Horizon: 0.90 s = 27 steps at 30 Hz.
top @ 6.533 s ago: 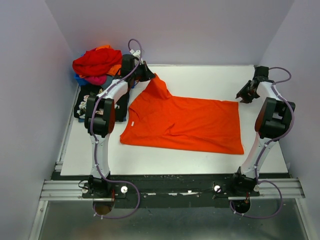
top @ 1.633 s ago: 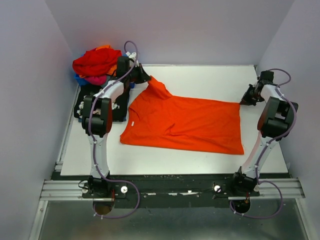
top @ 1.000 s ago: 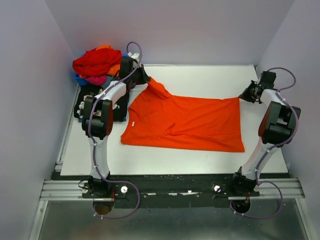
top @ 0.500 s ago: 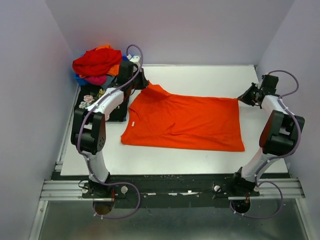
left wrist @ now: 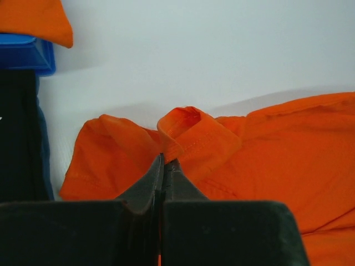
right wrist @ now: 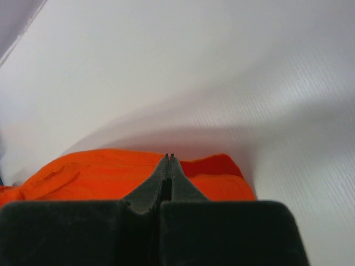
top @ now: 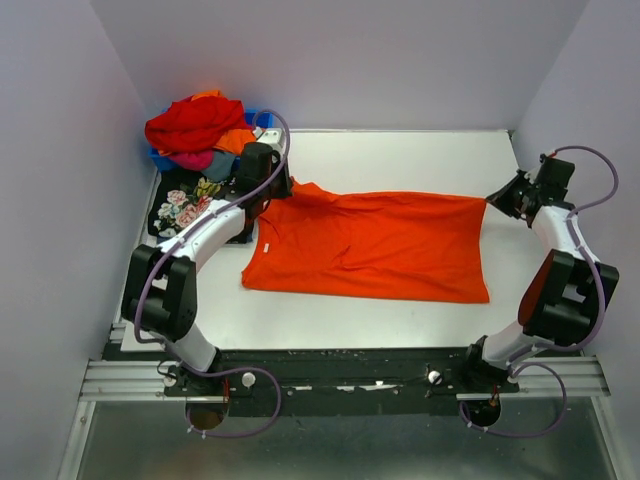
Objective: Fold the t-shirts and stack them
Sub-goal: Fold the other side of the tshirt into a rectangle
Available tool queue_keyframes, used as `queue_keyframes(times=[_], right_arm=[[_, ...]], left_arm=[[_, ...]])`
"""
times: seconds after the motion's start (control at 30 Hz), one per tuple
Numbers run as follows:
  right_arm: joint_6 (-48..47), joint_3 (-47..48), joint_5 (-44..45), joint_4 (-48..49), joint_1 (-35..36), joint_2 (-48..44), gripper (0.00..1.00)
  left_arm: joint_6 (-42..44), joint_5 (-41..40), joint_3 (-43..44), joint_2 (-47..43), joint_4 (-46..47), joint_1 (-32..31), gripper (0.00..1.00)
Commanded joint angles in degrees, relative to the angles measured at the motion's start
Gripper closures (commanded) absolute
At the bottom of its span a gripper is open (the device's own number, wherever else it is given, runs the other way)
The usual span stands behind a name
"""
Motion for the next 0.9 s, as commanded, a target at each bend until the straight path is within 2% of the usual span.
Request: queue_keyframes(times=[0.0,0.27,0.73,0.87], right_arm=[[0.4,-2.3,0.7,-1.8,-0.8,-1.7,0.99],[0.4,-4.7,0.6,-2.0,-1.8,-4.7,0.99],[3.3,-13.2,2.5,1.5,-3.7,-10.2,0.99],[4.7,-15.5,2.4,3.6,-3.8,-10.6,0.99]], left_arm=[[-0.3,-8.4,-3.5,-6.7,0.8,-1.5,1.00],[-0.5,-14.3,-9.6,-12.6,0.9,-4.8,1.00],[-4.0,-21.0,-15.8,-15.0,-1.1,-6.1,1.00],[-5.4,-20.3,-19.9,-17.6,0.7,-6.2,1.00]])
